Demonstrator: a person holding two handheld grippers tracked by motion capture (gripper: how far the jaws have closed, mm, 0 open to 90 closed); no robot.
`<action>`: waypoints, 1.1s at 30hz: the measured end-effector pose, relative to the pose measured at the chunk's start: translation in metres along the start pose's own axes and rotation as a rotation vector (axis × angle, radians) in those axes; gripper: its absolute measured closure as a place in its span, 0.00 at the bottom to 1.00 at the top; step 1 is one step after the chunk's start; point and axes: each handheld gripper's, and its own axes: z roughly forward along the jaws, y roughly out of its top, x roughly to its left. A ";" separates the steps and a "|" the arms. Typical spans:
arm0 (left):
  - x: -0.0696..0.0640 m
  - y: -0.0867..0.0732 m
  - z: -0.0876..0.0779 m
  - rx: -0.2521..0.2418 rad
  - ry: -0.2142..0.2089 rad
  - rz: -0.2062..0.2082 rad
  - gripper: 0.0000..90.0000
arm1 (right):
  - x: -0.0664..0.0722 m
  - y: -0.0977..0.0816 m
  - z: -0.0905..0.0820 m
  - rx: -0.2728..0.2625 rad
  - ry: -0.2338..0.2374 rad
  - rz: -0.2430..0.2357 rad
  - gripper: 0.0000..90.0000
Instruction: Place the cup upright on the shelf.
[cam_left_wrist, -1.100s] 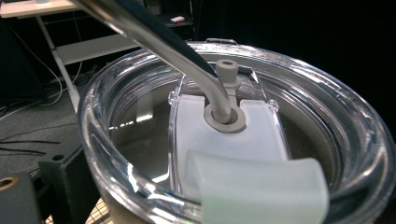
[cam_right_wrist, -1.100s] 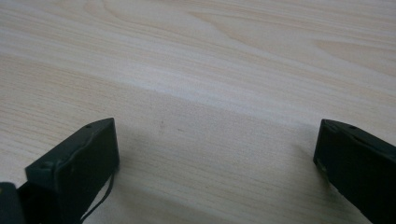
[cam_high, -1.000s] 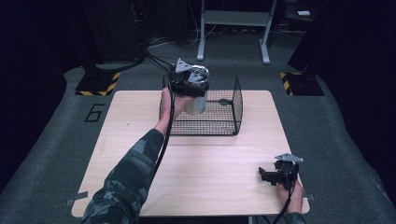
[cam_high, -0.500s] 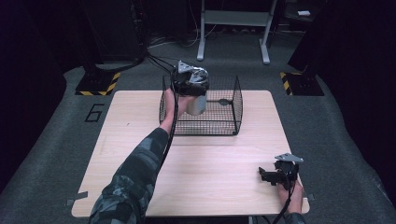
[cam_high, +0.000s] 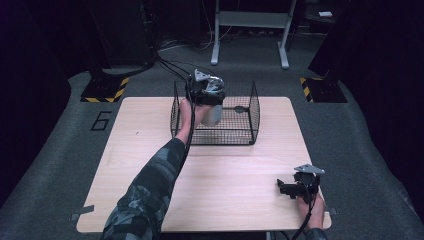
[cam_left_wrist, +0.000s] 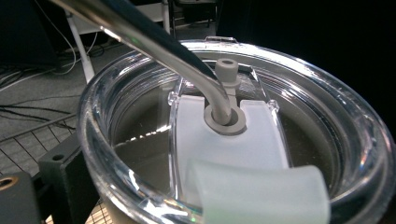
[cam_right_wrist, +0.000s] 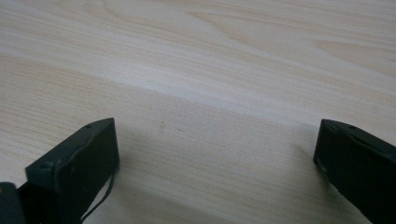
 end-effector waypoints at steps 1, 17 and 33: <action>-0.001 -0.002 0.002 0.009 0.004 0.003 0.04 | 0.000 0.000 0.000 0.000 0.000 0.000 0.00; -0.003 -0.022 0.022 0.055 -0.003 -0.023 0.04 | 0.000 0.000 0.000 0.001 -0.001 0.005 0.00; -0.003 -0.034 0.033 0.085 0.001 -0.047 0.04 | 0.000 0.000 0.000 0.001 0.001 0.003 0.00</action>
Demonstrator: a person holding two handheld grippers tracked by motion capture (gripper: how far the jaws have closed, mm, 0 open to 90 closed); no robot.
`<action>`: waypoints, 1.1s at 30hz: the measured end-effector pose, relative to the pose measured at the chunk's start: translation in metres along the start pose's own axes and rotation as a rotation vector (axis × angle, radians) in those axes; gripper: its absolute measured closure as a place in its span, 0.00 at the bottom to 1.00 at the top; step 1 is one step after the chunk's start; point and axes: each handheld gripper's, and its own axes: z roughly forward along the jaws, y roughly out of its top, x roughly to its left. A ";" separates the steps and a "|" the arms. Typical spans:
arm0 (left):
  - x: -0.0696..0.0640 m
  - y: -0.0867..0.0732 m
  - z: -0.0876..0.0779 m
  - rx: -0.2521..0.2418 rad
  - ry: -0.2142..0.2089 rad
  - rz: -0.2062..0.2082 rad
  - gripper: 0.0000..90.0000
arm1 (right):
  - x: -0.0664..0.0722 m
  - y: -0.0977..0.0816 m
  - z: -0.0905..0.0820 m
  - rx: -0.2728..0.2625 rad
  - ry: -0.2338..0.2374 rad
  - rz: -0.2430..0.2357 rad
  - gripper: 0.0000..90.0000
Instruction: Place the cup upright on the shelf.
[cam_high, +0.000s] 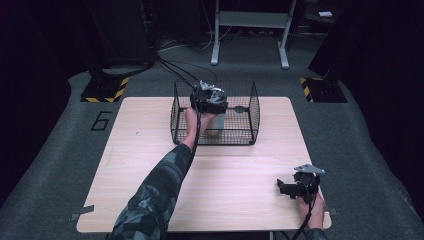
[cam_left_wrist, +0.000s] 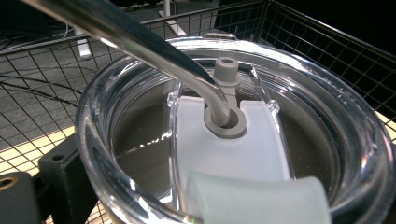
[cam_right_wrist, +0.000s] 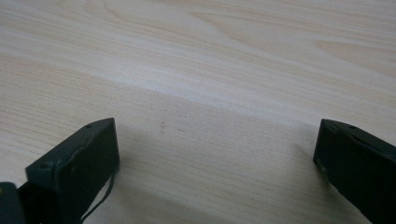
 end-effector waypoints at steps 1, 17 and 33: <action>0.000 0.000 0.000 0.004 0.002 0.000 0.04 | 0.000 0.000 0.000 0.001 0.000 0.001 0.00; -0.002 -0.006 0.008 0.018 -0.003 -0.009 0.04 | -0.001 0.000 -0.001 0.009 0.008 -0.013 0.00; -0.007 -0.018 0.005 0.030 -0.020 0.054 0.04 | -0.001 0.000 -0.001 0.006 0.007 -0.014 0.00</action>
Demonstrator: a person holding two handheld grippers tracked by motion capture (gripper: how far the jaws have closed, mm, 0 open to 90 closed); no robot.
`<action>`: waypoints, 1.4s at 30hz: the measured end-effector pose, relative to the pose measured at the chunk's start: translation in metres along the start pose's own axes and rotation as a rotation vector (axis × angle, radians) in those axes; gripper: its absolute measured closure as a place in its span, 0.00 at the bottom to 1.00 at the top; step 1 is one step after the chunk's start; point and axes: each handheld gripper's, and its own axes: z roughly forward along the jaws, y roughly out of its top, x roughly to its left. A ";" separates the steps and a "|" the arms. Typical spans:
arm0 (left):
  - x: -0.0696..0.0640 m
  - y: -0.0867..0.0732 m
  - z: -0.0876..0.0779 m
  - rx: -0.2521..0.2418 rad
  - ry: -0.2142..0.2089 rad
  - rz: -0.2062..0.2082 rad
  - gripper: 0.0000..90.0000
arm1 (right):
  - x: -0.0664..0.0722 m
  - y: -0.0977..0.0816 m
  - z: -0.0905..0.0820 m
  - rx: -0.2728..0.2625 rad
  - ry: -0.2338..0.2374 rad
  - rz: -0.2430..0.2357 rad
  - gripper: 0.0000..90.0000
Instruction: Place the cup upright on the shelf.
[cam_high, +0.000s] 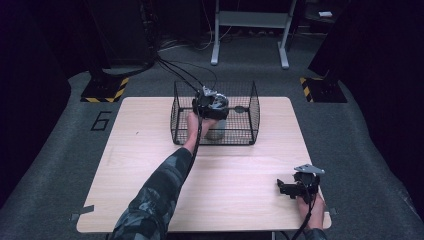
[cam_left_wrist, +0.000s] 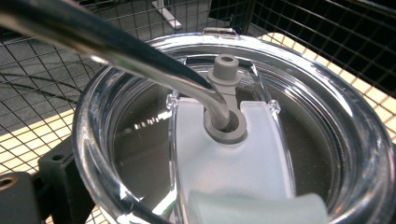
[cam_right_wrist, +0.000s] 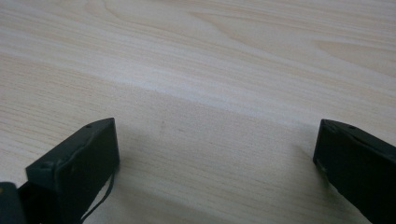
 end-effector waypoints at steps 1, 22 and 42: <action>0.000 -0.001 -0.001 0.001 0.001 0.008 0.04 | 0.000 0.000 0.000 0.000 0.000 0.001 0.00; 0.001 0.004 -0.020 0.016 -0.020 0.044 0.00 | 0.000 0.000 0.000 0.002 0.002 -0.001 0.00; 0.009 0.008 -0.100 0.082 -0.103 0.077 0.00 | 0.000 0.000 0.000 0.002 0.002 -0.002 0.00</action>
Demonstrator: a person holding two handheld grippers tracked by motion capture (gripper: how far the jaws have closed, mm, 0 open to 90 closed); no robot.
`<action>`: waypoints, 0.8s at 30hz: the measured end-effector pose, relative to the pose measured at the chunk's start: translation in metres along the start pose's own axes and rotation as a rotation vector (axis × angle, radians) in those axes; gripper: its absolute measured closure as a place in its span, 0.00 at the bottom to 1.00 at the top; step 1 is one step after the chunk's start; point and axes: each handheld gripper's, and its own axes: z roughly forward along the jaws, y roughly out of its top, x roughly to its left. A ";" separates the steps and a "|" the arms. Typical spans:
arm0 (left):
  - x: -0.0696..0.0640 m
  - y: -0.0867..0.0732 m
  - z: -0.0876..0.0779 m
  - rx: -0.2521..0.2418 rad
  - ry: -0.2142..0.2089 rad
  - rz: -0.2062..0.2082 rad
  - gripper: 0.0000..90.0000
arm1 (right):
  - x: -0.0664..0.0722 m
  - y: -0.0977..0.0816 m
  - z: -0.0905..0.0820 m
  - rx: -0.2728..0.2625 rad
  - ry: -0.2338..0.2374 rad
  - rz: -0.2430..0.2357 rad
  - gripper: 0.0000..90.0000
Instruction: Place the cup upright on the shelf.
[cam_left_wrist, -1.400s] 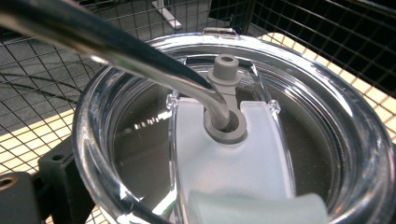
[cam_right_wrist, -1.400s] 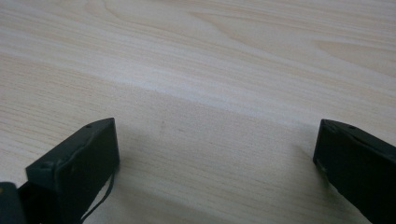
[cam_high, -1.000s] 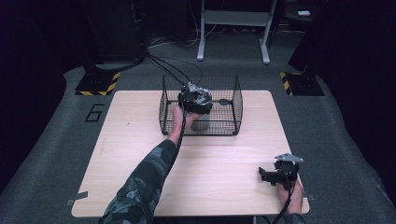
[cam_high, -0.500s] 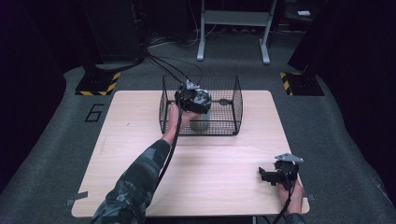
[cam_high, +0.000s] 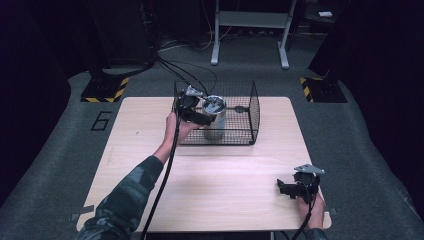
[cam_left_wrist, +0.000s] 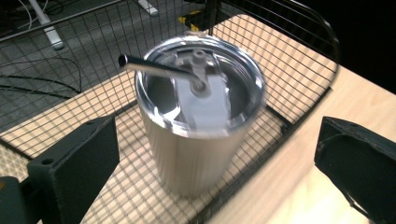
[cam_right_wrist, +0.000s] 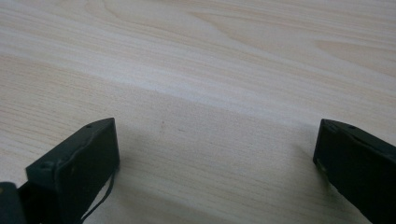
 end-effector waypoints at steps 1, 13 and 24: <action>-0.001 -0.002 -0.006 0.003 0.001 0.004 0.00 | 0.000 0.000 0.000 0.000 0.000 0.000 0.00; -0.009 -0.069 -0.080 0.028 0.043 0.070 0.00 | 0.000 0.000 0.000 0.000 -0.001 0.002 0.00; 0.001 -0.184 -0.121 0.110 0.162 0.006 0.00 | 0.000 0.000 0.000 -0.001 -0.004 0.003 0.00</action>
